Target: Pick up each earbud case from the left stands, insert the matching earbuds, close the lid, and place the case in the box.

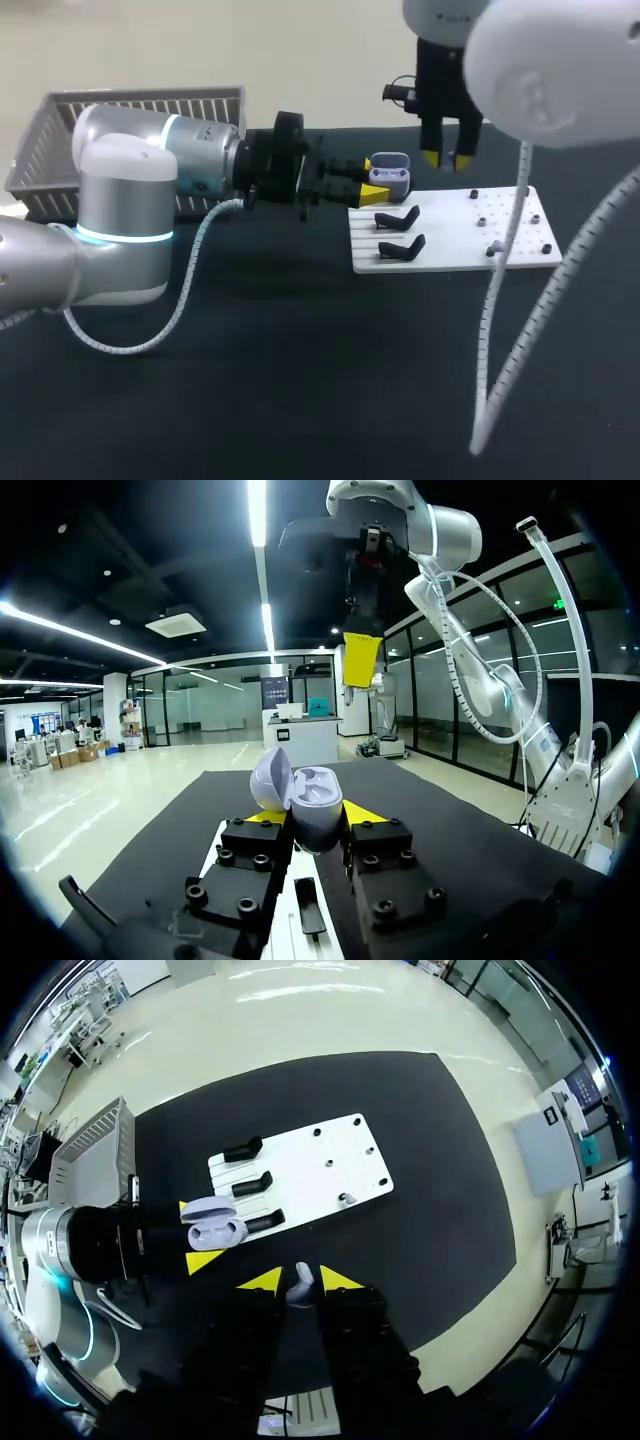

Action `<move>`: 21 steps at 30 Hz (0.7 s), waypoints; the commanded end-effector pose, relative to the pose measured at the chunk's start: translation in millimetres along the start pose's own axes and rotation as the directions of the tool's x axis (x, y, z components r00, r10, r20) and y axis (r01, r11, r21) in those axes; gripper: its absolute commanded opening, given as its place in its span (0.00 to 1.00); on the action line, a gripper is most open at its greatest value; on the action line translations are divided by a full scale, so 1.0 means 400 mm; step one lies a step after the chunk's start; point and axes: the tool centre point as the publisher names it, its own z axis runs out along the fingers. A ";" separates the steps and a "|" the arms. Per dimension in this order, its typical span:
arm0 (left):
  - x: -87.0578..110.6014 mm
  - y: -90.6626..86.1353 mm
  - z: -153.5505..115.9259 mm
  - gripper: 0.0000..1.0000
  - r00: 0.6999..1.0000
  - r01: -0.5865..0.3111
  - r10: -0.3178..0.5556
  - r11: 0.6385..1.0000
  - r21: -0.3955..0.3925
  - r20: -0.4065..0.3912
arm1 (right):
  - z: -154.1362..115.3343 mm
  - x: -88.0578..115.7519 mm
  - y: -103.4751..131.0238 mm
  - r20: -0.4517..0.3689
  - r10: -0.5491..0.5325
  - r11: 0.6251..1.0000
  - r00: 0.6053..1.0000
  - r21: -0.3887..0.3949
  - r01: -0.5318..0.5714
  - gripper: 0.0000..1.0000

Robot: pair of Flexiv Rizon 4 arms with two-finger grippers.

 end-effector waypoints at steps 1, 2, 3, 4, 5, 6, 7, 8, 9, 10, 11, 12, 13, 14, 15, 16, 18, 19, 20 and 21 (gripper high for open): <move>0.002 0.000 -0.001 0.00 1.000 -0.001 0.001 1.000 -0.001 0.001 | -0.001 -0.006 0.012 -0.007 0.000 1.000 1.000 0.027 0.000 0.00; 0.002 0.000 -0.001 0.00 1.000 -0.001 0.001 1.000 -0.001 0.001 | -0.001 -0.006 0.012 -0.007 0.000 1.000 1.000 0.027 0.000 0.00; 0.002 0.000 -0.001 0.00 1.000 -0.001 0.001 1.000 -0.001 0.001 | -0.001 -0.006 0.012 -0.007 0.000 1.000 1.000 0.027 0.000 0.00; 0.002 0.000 -0.001 0.00 1.000 -0.001 0.001 1.000 -0.001 0.001 | -0.001 -0.006 0.012 -0.007 0.000 1.000 1.000 0.027 0.000 0.00; 0.002 0.000 -0.001 0.00 1.000 -0.001 0.001 1.000 -0.001 0.001 | -0.001 -0.006 0.012 -0.007 0.000 1.000 1.000 0.027 0.000 0.00; 0.002 0.000 -0.001 0.00 1.000 -0.001 0.001 1.000 -0.001 0.001 | -0.001 -0.006 0.012 -0.007 0.000 1.000 1.000 0.027 0.000 0.00; 0.002 0.000 -0.001 0.00 1.000 -0.001 0.001 1.000 -0.001 0.001 | -0.001 -0.006 0.012 -0.007 0.000 1.000 1.000 0.027 0.000 0.00; 0.002 0.000 -0.001 0.00 1.000 -0.001 0.001 1.000 -0.001 0.001 | -0.001 -0.006 0.012 -0.007 0.000 1.000 1.000 0.027 0.000 0.00; 0.002 0.000 -0.001 0.00 1.000 -0.001 0.001 1.000 -0.001 0.001 | -0.001 -0.006 0.012 -0.007 0.000 1.000 1.000 0.027 0.000 0.00; 0.002 0.000 -0.001 0.00 1.000 -0.001 0.001 1.000 -0.001 0.001 | -0.001 -0.006 0.012 -0.007 0.000 1.000 1.000 0.027 0.000 0.00; 0.002 0.000 -0.001 0.00 1.000 -0.001 0.001 1.000 -0.001 0.001 | -0.001 -0.006 0.012 -0.007 0.000 1.000 1.000 0.027 0.000 0.00; 0.002 0.000 -0.001 0.00 1.000 -0.001 0.001 1.000 -0.001 0.001 | -0.001 -0.006 0.012 -0.007 0.000 1.000 1.000 0.027 0.000 0.00; 0.002 0.000 -0.001 0.00 1.000 -0.001 0.001 1.000 -0.001 0.001 | -0.001 -0.006 0.012 -0.007 0.000 1.000 1.000 0.027 0.000 0.00; 0.002 0.000 -0.001 0.00 1.000 -0.001 0.001 1.000 -0.001 0.001 | -0.001 -0.006 0.012 -0.007 0.000 1.000 1.000 0.027 0.000 0.00; 0.002 0.000 -0.001 0.00 1.000 -0.001 0.001 1.000 -0.001 0.001 | -0.001 -0.006 0.012 -0.007 0.000 1.000 1.000 0.027 0.000 0.00; 0.002 0.000 -0.001 0.00 1.000 -0.001 0.001 1.000 -0.001 0.001 | -0.005 -0.008 0.020 -0.003 0.016 0.999 1.000 0.041 -0.016 0.00; 0.002 0.000 -0.001 0.00 1.000 -0.001 0.001 1.000 -0.001 0.001 | -0.014 -0.007 0.037 -0.012 0.052 0.997 0.999 0.055 -0.051 0.00; 0.002 0.000 -0.001 0.00 1.000 -0.001 0.001 1.000 -0.001 0.001 | -0.020 -0.007 0.046 -0.001 0.069 0.996 0.998 0.059 -0.068 0.00; 0.002 0.000 -0.001 0.00 1.000 -0.001 0.001 1.000 -0.001 0.001 | -0.024 -0.009 0.052 0.000 0.090 0.994 0.996 0.070 -0.090 0.00; 0.002 0.000 -0.001 0.00 1.000 -0.001 0.001 1.000 -0.001 0.001 | -0.027 -0.011 0.058 0.001 0.106 0.992 0.994 0.073 -0.106 0.00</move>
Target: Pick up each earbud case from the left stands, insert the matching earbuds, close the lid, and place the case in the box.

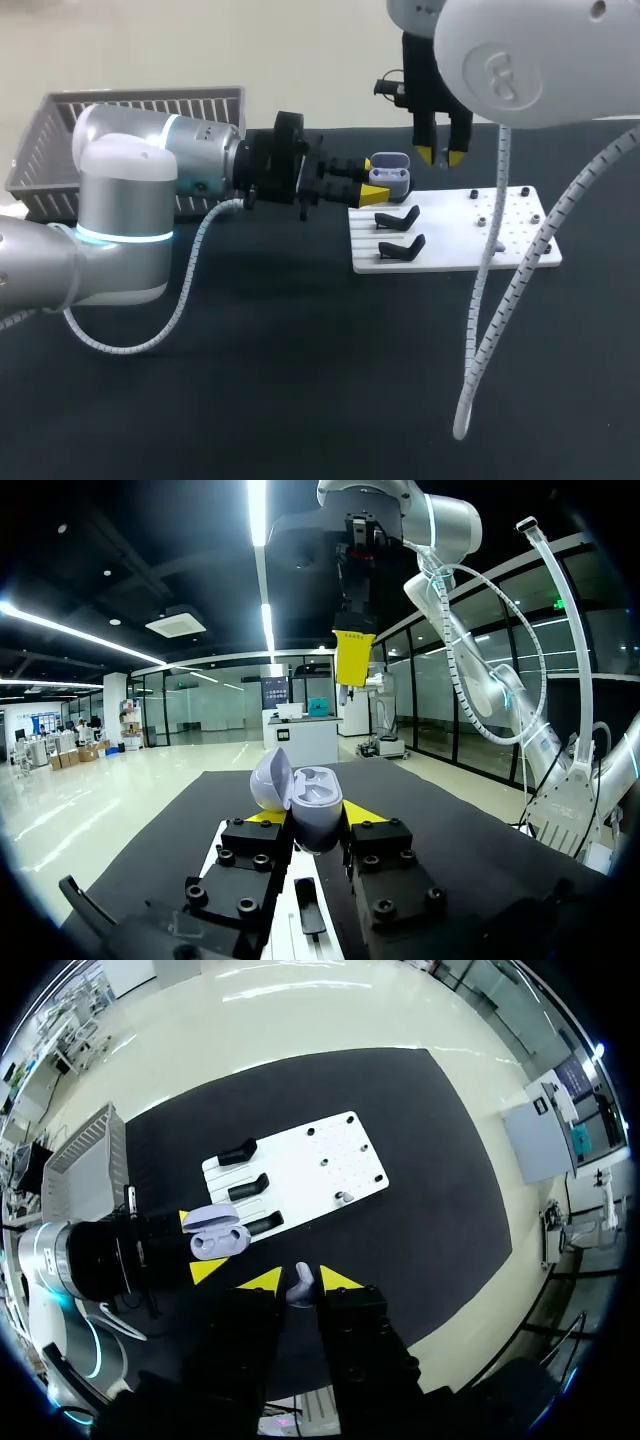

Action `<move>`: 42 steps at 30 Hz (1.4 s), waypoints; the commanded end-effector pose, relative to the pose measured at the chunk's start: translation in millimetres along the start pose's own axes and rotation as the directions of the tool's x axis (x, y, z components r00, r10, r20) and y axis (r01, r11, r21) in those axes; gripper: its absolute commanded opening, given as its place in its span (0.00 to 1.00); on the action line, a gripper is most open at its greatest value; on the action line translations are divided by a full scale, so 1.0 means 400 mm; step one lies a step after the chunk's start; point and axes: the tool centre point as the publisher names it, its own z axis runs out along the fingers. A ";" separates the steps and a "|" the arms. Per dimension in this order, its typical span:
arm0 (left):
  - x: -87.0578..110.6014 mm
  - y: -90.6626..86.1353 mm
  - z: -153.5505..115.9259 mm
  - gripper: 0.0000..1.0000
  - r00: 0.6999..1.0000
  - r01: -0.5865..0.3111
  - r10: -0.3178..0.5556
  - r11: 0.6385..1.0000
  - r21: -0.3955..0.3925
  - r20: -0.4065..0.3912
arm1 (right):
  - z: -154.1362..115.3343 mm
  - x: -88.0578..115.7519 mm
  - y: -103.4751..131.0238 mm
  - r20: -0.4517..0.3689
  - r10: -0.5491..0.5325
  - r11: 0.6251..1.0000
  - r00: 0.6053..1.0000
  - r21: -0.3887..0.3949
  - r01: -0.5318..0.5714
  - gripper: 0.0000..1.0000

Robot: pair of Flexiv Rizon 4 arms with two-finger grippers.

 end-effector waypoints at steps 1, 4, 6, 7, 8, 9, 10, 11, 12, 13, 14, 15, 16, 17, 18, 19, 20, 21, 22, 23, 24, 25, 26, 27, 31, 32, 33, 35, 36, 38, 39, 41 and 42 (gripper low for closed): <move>0.002 0.000 -0.001 0.00 1.000 -0.001 0.001 1.000 -0.001 0.001 | -0.024 -0.002 0.043 0.014 0.063 0.997 0.998 0.036 -0.063 0.00; 0.002 0.000 -0.001 0.00 1.000 -0.001 0.001 1.000 -0.001 0.001 | -0.029 -0.008 0.061 0.021 0.109 0.992 0.994 0.059 -0.110 0.00; 0.002 0.000 -0.001 0.00 1.000 -0.001 0.001 1.000 -0.001 0.001 | -0.031 -0.008 0.072 0.024 0.134 0.987 0.991 0.091 -0.135 0.00; 0.002 0.000 -0.001 0.00 1.000 -0.001 0.001 1.000 -0.001 0.001 | -0.031 -0.008 0.078 0.022 0.151 0.984 0.988 0.093 -0.152 0.00; 0.002 0.000 -0.001 0.00 1.000 -0.001 0.001 1.000 -0.001 0.001 | -0.031 -0.010 0.082 0.016 0.166 0.981 0.986 0.104 -0.167 0.00; 0.002 0.000 -0.001 0.00 1.000 -0.001 0.001 1.000 -0.001 0.001 | -0.030 -0.010 0.087 0.000 0.177 0.979 0.984 0.105 -0.176 0.00; 0.002 0.000 -0.001 0.00 1.000 -0.001 0.001 1.000 -0.001 0.001 | -0.030 -0.010 0.092 -0.004 0.186 0.977 0.983 0.107 -0.184 0.00; 0.002 0.000 -0.001 0.00 1.000 -0.001 0.001 1.000 -0.001 0.001 | -0.029 -0.009 0.097 -0.012 0.191 0.976 0.982 0.111 -0.188 0.00; 0.002 0.000 -0.001 0.00 1.000 -0.001 0.001 1.000 -0.001 0.001 | -0.027 -0.009 0.101 -0.025 0.198 0.974 0.980 0.114 -0.194 0.00; 0.002 0.000 -0.001 0.00 1.000 -0.001 0.001 1.000 -0.001 0.001 | -0.026 -0.008 0.104 -0.027 0.199 0.974 0.980 0.115 -0.195 0.00; 0.002 0.000 -0.001 0.00 1.000 -0.001 0.001 1.000 -0.001 0.001 | -0.025 -0.007 0.107 -0.034 0.208 0.972 0.978 0.120 -0.202 0.00; 0.002 0.000 -0.001 0.00 1.000 -0.001 0.001 1.000 -0.001 0.001 | -0.019 -0.006 0.107 -0.058 0.216 0.971 0.975 0.117 -0.208 0.00; 0.002 0.000 -0.001 0.00 1.000 -0.001 0.001 1.000 -0.001 0.001 | -0.016 -0.004 0.107 -0.069 0.217 0.971 0.974 0.120 -0.208 0.00; 0.002 0.000 -0.001 0.00 1.000 -0.001 0.001 1.000 -0.001 0.001 | -0.016 -0.004 0.107 -0.069 0.217 0.971 0.974 0.120 -0.208 0.00; 0.002 0.000 -0.001 0.00 1.000 -0.001 0.001 1.000 -0.001 0.001 | -0.016 -0.004 0.107 -0.069 0.217 0.971 0.974 0.120 -0.208 0.00; 0.002 0.000 -0.001 0.00 1.000 -0.001 0.001 1.000 -0.001 0.001 | -0.016 -0.004 0.107 -0.069 0.217 0.971 0.974 0.120 -0.208 0.00; 0.002 0.000 -0.001 0.00 1.000 -0.001 0.001 1.000 -0.001 0.001 | -0.016 -0.004 0.107 -0.069 0.217 0.971 0.974 0.120 -0.208 0.00; 0.002 0.000 -0.001 0.00 1.000 -0.001 0.001 1.000 -0.001 0.001 | -0.016 -0.004 0.107 -0.069 0.217 0.971 0.974 0.120 -0.208 0.00; 0.002 0.000 -0.001 0.00 1.000 -0.001 0.001 1.000 -0.001 0.001 | -0.016 -0.004 0.107 -0.069 0.217 0.971 0.974 0.120 -0.208 0.00; 0.002 0.000 -0.001 0.00 1.000 -0.001 0.001 1.000 -0.001 0.001 | -0.016 -0.004 0.107 -0.069 0.217 0.971 0.974 0.120 -0.208 0.00; 0.002 0.000 -0.001 0.00 1.000 -0.001 0.001 1.000 -0.001 0.001 | -0.016 -0.004 0.107 -0.069 0.217 0.971 0.974 0.120 -0.208 0.00; 0.002 0.000 -0.001 0.00 1.000 -0.001 0.001 1.000 -0.001 0.001 | -0.016 -0.004 0.107 -0.069 0.217 0.971 0.974 0.120 -0.208 0.00; 0.002 0.000 -0.001 0.00 1.000 -0.001 0.001 1.000 -0.001 0.001 | -0.016 -0.004 0.107 -0.069 0.217 0.971 0.974 0.120 -0.208 0.00; 0.002 0.000 -0.001 0.00 1.000 -0.001 0.001 1.000 -0.001 0.001 | -0.016 -0.004 0.107 -0.069 0.217 0.971 0.974 0.120 -0.208 0.00; 0.002 0.000 -0.001 0.00 1.000 -0.001 0.001 1.000 -0.001 0.001 | -0.016 -0.004 0.107 -0.069 0.217 0.971 0.974 0.120 -0.208 0.00; 0.002 0.000 -0.001 0.00 1.000 -0.001 0.001 1.000 -0.001 0.001 | -0.016 -0.004 0.107 -0.069 0.217 0.971 0.974 0.120 -0.208 0.00; 0.002 0.000 -0.001 0.00 1.000 -0.001 0.001 1.000 -0.001 0.001 | -0.016 -0.004 0.107 -0.069 0.217 0.971 0.974 0.120 -0.208 0.00; 0.002 0.000 -0.001 0.00 1.000 -0.001 0.001 1.000 -0.001 0.001 | -0.016 -0.004 0.107 -0.069 0.217 0.971 0.974 0.120 -0.208 0.00; 0.002 0.000 -0.001 0.00 1.000 -0.001 0.001 1.000 -0.001 0.001 | -0.016 -0.004 0.107 -0.069 0.217 0.971 0.974 0.120 -0.208 0.00; 0.002 0.000 -0.001 0.00 1.000 -0.001 0.001 1.000 -0.001 0.001 | -0.010 -0.010 0.111 -0.059 0.248 0.962 0.967 0.130 -0.238 0.00; 0.002 0.000 -0.001 0.00 1.000 -0.001 0.001 1.000 -0.001 0.001 | -0.010 -0.014 0.112 -0.052 0.269 0.956 0.962 0.139 -0.260 0.00; 0.002 0.000 -0.001 0.00 1.000 -0.001 0.001 1.000 -0.001 0.001 | -0.008 -0.022 0.113 -0.035 0.303 0.945 0.952 0.143 -0.296 0.00; 0.002 0.000 -0.001 0.00 1.000 -0.001 0.001 1.000 -0.001 0.001 | -0.006 -0.026 0.112 -0.033 0.324 0.937 0.945 0.147 -0.316 0.00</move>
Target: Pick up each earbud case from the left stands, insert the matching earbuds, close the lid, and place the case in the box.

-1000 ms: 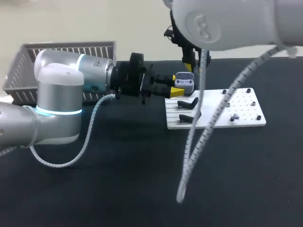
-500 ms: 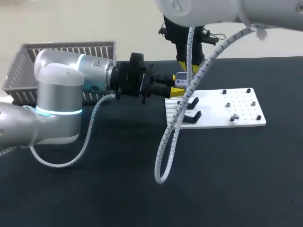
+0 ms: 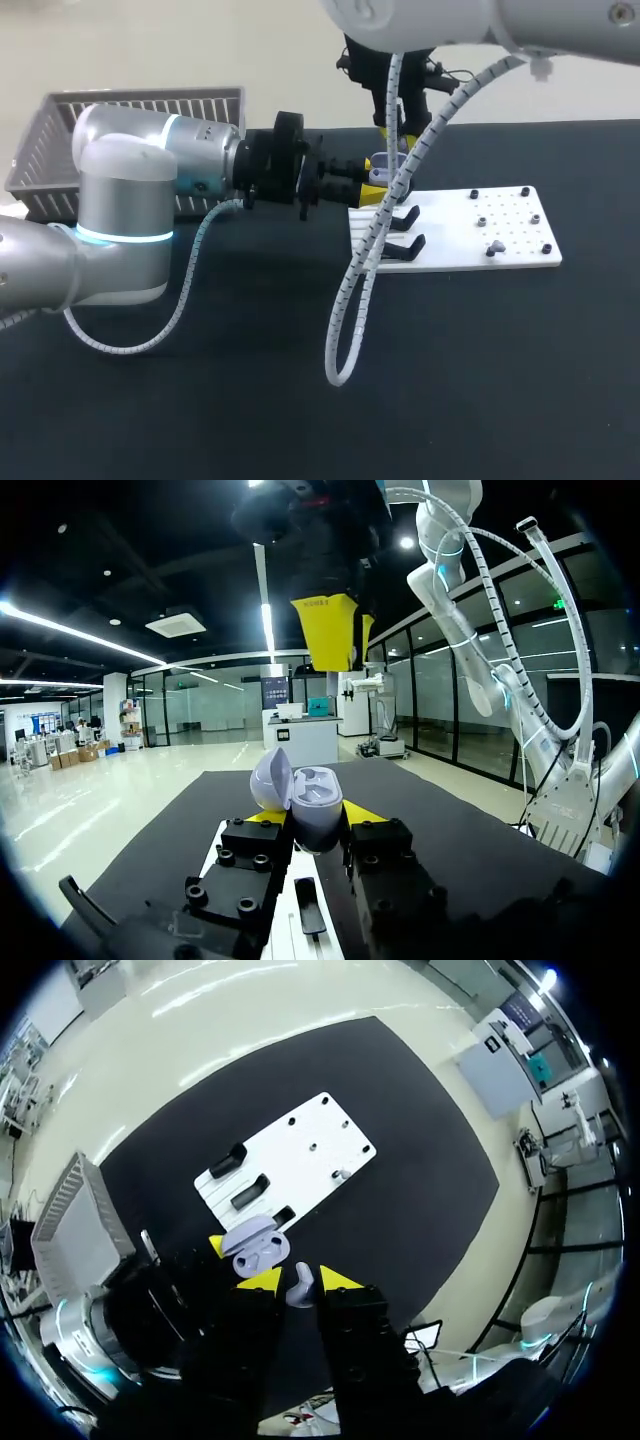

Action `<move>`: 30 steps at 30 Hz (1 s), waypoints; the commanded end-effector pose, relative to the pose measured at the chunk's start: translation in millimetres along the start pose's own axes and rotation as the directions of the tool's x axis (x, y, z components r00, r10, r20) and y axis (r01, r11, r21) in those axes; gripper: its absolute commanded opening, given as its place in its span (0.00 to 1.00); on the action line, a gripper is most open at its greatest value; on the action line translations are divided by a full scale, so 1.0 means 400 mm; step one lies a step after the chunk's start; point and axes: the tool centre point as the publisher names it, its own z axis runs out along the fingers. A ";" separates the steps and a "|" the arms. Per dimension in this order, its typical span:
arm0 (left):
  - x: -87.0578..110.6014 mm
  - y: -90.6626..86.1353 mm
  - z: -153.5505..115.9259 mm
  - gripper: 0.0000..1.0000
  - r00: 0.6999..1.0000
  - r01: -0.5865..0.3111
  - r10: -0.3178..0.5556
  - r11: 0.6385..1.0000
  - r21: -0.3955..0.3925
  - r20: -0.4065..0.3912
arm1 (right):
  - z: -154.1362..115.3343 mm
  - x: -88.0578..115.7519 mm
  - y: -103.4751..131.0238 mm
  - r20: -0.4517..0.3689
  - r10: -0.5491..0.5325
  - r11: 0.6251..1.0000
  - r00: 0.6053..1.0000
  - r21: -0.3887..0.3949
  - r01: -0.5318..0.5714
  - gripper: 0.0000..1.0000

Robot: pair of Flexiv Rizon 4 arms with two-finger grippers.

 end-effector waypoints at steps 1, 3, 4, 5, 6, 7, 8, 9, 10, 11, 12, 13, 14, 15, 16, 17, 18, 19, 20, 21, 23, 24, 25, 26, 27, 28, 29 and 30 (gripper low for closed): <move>0.002 0.000 -0.001 0.00 1.000 -0.001 0.001 1.000 -0.001 0.001 | 0.004 -0.005 0.011 0.007 0.052 0.999 0.999 0.007 -0.053 0.00; 0.002 0.000 -0.001 0.00 1.000 -0.001 0.001 1.000 -0.001 0.001 | 0.005 -0.007 0.012 0.016 0.075 0.997 0.997 0.014 -0.076 0.00; 0.002 0.000 -0.001 0.00 1.000 -0.001 0.001 1.000 -0.001 0.001 | 0.006 -0.007 0.013 0.016 0.082 0.997 0.997 0.012 -0.082 0.00; 0.002 0.000 -0.001 0.00 1.000 -0.001 0.001 1.000 -0.001 0.001 | 0.008 -0.008 0.013 0.010 0.089 0.996 0.996 0.013 -0.090 0.00; 0.002 0.000 -0.001 0.00 1.000 -0.001 0.001 1.000 -0.001 0.001 | 0.010 -0.008 0.014 0.007 0.098 0.995 0.995 0.015 -0.098 0.00; 0.002 0.000 -0.001 0.00 1.000 -0.001 0.001 1.000 -0.001 0.001 | 0.012 -0.008 0.014 0.009 0.104 0.994 0.995 0.016 -0.104 0.00; 0.002 0.000 -0.001 0.00 1.000 -0.001 0.001 1.000 -0.001 0.001 | 0.012 -0.008 0.014 0.002 0.112 0.994 0.994 0.017 -0.112 0.00; 0.002 0.000 -0.001 0.00 1.000 -0.001 0.001 1.000 -0.001 0.001 | 0.013 -0.008 0.014 0.000 0.115 0.993 0.993 0.018 -0.115 0.00; 0.002 0.000 -0.001 0.00 1.000 -0.001 0.001 1.000 -0.001 0.001 | 0.013 -0.008 0.015 -0.002 0.116 0.993 0.993 0.016 -0.116 0.00; 0.002 0.000 -0.001 0.00 1.000 -0.001 0.001 1.000 -0.001 0.001 | 0.015 -0.007 0.016 -0.006 0.117 0.993 0.993 0.015 -0.117 0.00; 0.002 0.000 -0.001 0.00 1.000 -0.001 0.001 1.000 -0.001 0.001 | 0.016 -0.007 0.017 -0.007 0.119 0.993 0.993 0.015 -0.119 0.00; 0.002 0.000 -0.001 0.00 1.000 -0.001 0.001 1.000 -0.001 0.001 | 0.018 -0.005 0.019 -0.009 0.120 0.993 0.993 0.016 -0.120 0.00; 0.002 0.000 -0.001 0.00 1.000 -0.001 0.001 1.000 -0.001 0.001 | 0.019 -0.003 0.022 -0.016 0.120 0.993 0.993 0.013 -0.119 0.00; 0.002 0.000 -0.001 0.00 1.000 -0.001 0.001 1.000 -0.001 0.001 | 0.021 -0.002 0.023 -0.017 0.119 0.993 0.993 0.012 -0.119 0.00; 0.002 0.000 -0.001 0.00 1.000 -0.001 0.001 1.000 -0.001 0.001 | 0.022 -0.001 0.025 -0.018 0.119 0.993 0.993 0.012 -0.118 0.00; 0.002 0.000 -0.001 0.00 1.000 -0.001 0.001 1.000 -0.001 0.001 | 0.023 0.001 0.028 -0.018 0.118 0.993 0.993 0.011 -0.118 0.00; 0.002 0.000 -0.001 0.00 1.000 -0.001 0.001 1.000 -0.001 0.001 | 0.024 0.003 0.029 -0.019 0.117 0.993 0.993 0.009 -0.117 0.00; 0.002 0.000 -0.001 0.00 1.000 -0.001 0.001 1.000 -0.001 0.001 | 0.026 0.004 0.032 -0.021 0.117 0.993 0.993 0.008 -0.117 0.00; 0.002 0.000 -0.001 0.00 1.000 -0.001 0.001 1.000 -0.001 0.001 | 0.029 0.005 0.033 -0.024 0.117 0.993 0.993 0.008 -0.117 0.00; 0.002 0.000 -0.001 0.00 1.000 -0.001 0.001 1.000 -0.001 0.001 | 0.033 0.006 0.035 -0.031 0.116 0.993 0.993 0.007 -0.116 0.00; 0.002 0.000 -0.001 0.00 1.000 -0.001 0.001 1.000 -0.001 0.001 | 0.038 0.008 0.037 -0.034 0.117 0.993 0.993 0.008 -0.117 0.00; 0.002 0.000 -0.001 0.00 1.000 -0.001 0.001 1.000 -0.001 0.001 | 0.041 0.009 0.039 -0.041 0.117 0.993 0.992 0.007 -0.117 0.00; 0.002 0.000 -0.001 0.00 1.000 -0.001 0.001 1.000 -0.001 0.001 | 0.043 0.010 0.041 -0.043 0.118 0.993 0.992 0.007 -0.117 0.00; 0.002 0.000 -0.001 0.00 1.000 -0.001 0.001 1.000 -0.001 0.001 | 0.046 0.011 0.043 -0.047 0.119 0.993 0.992 0.008 -0.119 0.00; 0.002 0.000 -0.001 0.00 1.000 -0.001 0.001 1.000 -0.001 0.001 | 0.051 0.011 0.045 -0.052 0.120 0.993 0.991 0.008 -0.119 0.00; 0.002 0.000 -0.001 0.00 1.000 -0.001 0.001 1.000 -0.001 0.001 | 0.054 0.011 0.047 -0.055 0.119 0.993 0.991 0.009 -0.119 0.00; 0.002 0.000 -0.001 0.00 1.000 -0.001 0.001 1.000 -0.001 0.001 | 0.056 0.012 0.049 -0.057 0.119 0.993 0.991 0.010 -0.119 0.00; 0.002 0.000 -0.001 0.00 1.000 -0.001 0.001 1.000 -0.001 0.001 | 0.057 0.013 0.051 -0.060 0.120 0.993 0.991 0.011 -0.119 0.00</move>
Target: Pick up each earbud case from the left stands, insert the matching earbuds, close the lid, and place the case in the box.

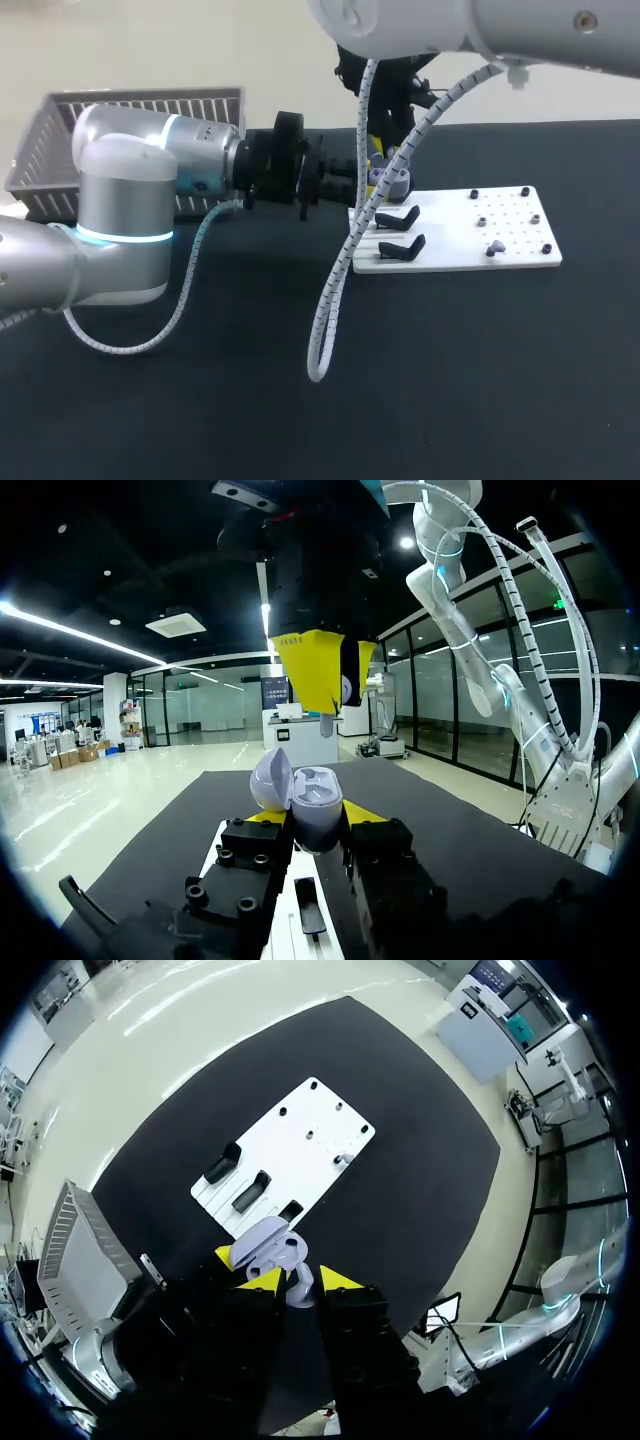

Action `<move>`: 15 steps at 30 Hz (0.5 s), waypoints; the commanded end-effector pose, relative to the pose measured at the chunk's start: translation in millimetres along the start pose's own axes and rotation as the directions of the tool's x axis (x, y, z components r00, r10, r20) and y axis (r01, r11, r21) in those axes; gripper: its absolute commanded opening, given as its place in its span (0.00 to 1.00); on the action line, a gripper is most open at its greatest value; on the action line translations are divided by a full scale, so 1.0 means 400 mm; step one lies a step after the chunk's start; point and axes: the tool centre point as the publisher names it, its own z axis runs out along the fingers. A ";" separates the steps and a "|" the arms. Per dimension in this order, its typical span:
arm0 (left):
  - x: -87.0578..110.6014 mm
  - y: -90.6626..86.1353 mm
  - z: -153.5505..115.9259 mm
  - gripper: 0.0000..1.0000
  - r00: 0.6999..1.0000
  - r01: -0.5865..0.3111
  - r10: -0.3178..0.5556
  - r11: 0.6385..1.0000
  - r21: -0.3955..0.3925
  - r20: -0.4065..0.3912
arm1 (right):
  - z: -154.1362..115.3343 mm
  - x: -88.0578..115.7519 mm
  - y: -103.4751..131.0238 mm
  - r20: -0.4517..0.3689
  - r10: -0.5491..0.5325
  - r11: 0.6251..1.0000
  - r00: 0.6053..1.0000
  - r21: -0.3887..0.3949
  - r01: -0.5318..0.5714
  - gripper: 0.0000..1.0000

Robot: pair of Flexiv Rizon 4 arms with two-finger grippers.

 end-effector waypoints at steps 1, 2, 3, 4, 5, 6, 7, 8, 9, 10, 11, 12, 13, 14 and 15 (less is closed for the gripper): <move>0.002 0.000 -0.001 0.00 1.000 -0.001 0.001 1.000 -0.001 0.001 | 0.009 0.001 0.012 -0.008 0.000 1.000 1.000 0.005 0.000 0.00; 0.002 0.000 -0.001 0.00 1.000 -0.001 0.001 1.000 -0.001 0.001 | 0.010 0.002 0.013 -0.010 0.000 1.000 1.000 0.006 0.000 0.00; 0.002 0.000 -0.001 0.00 1.000 -0.001 0.001 1.000 -0.001 0.001 | 0.011 0.003 0.015 -0.011 0.000 1.000 1.000 0.007 0.001 0.00; 0.002 0.000 -0.001 0.00 1.000 -0.001 0.001 1.000 -0.001 0.001 | 0.014 0.003 0.016 -0.014 0.000 1.000 1.000 0.007 0.000 0.00; 0.002 0.000 -0.001 0.00 1.000 -0.001 0.001 1.000 -0.001 0.001 | 0.015 0.003 0.016 -0.016 0.000 1.000 1.000 0.007 0.000 0.00; 0.002 0.000 -0.001 0.00 1.000 -0.001 0.001 1.000 -0.001 0.001 | 0.018 0.003 0.016 -0.020 0.001 1.000 1.000 0.007 -0.001 0.00; 0.002 0.000 -0.001 0.00 1.000 -0.001 0.001 1.000 -0.001 0.001 | 0.020 0.004 0.017 -0.024 0.001 1.000 1.000 0.006 -0.001 0.00; 0.002 0.000 -0.001 0.00 1.000 -0.001 0.001 1.000 -0.001 0.001 | 0.023 0.004 0.017 -0.026 0.001 1.000 1.000 0.007 -0.001 0.00; 0.002 0.000 -0.001 0.00 1.000 -0.001 0.001 1.000 -0.001 0.001 | 0.023 0.004 0.016 -0.027 0.002 1.000 1.000 0.008 -0.002 0.00; 0.002 0.000 -0.001 0.00 1.000 -0.001 0.001 1.000 -0.001 0.001 | 0.026 0.005 0.016 -0.031 0.004 1.000 1.000 0.008 -0.003 0.00; 0.002 0.000 -0.001 0.00 1.000 -0.001 0.001 1.000 -0.001 0.001 | 0.027 0.004 0.015 -0.032 0.004 1.000 0.999 0.009 -0.004 0.00; 0.002 0.000 -0.001 0.00 1.000 -0.001 0.001 1.000 -0.001 0.001 | 0.029 0.004 0.014 -0.036 0.008 1.000 0.999 0.010 -0.008 0.00; 0.002 0.000 -0.001 0.00 1.000 -0.001 0.001 1.000 -0.001 0.001 | 0.032 0.002 0.013 -0.039 0.011 1.000 0.999 0.011 -0.010 0.00; 0.002 0.000 -0.001 0.00 1.000 -0.001 0.001 1.000 -0.001 0.001 | 0.033 0.002 0.012 -0.040 0.012 1.000 0.999 0.011 -0.012 0.00; 0.002 0.000 -0.001 0.00 1.000 -0.001 0.001 1.000 -0.001 0.001 | 0.033 0.002 0.012 -0.041 0.013 1.000 0.999 0.011 -0.012 0.00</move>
